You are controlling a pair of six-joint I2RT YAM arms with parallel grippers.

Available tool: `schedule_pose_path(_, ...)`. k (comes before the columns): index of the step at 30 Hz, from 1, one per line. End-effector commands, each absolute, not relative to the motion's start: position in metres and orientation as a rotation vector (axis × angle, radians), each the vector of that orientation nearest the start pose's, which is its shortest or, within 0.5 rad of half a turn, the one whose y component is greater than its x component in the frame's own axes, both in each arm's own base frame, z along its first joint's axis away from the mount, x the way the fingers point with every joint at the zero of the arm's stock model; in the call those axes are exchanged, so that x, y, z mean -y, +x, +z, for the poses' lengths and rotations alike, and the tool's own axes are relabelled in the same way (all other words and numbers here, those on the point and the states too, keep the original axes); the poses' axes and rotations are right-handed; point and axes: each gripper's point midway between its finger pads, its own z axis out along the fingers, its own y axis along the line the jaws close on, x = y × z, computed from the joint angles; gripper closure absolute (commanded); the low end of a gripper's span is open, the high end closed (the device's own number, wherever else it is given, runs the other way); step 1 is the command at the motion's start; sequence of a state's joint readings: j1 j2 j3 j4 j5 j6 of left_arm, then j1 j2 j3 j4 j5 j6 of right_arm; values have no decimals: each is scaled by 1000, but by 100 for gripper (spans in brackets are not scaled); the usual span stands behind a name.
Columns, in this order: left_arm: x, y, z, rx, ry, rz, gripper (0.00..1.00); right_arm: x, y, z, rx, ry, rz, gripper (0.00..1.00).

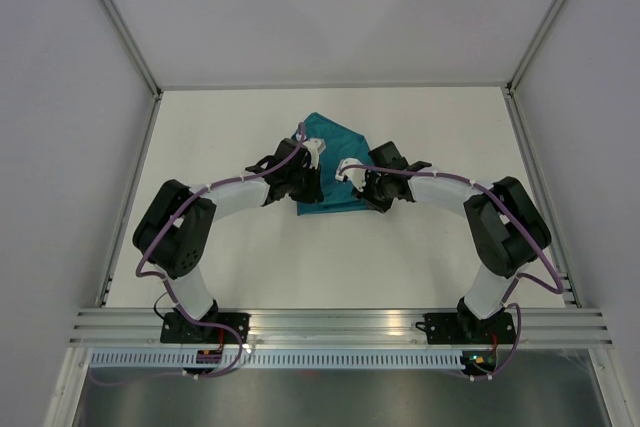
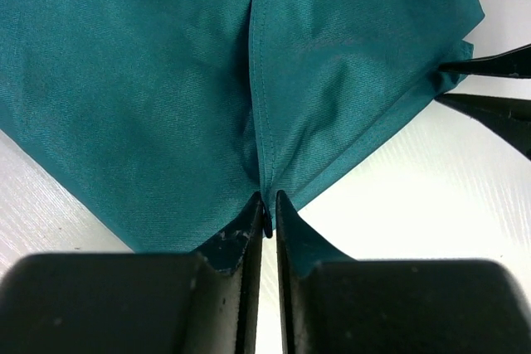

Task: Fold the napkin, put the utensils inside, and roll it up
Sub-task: Roll the napkin with the utensil

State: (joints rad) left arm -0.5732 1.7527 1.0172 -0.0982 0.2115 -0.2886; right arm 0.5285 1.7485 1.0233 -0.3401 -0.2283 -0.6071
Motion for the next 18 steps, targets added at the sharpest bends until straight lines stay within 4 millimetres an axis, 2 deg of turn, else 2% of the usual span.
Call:
schedule_pose_path(1,277,342,72,-2369,419,-682,86,-211,341,39,-2105,-1417,202,73)
schedule_pose_path(4,277,339,72,-2371,427,-685,87,-214,341,43,-2100,-1412,214,73)
schedule_pose_path(7,277,337,74,-2360,437,-692,84,-218,335,50,-2082,-1423,268,68)
schedule_pose_path(11,276,341,85,-2319,426,-693,70,-225,332,68,-2032,-1441,313,64)
schedule_pose_path(14,274,346,96,-2289,399,-696,64,-228,330,79,-1984,-1467,332,57)
schedule_pose_path(18,271,351,109,-2257,370,-693,60,-233,323,82,-1940,-1525,383,49)
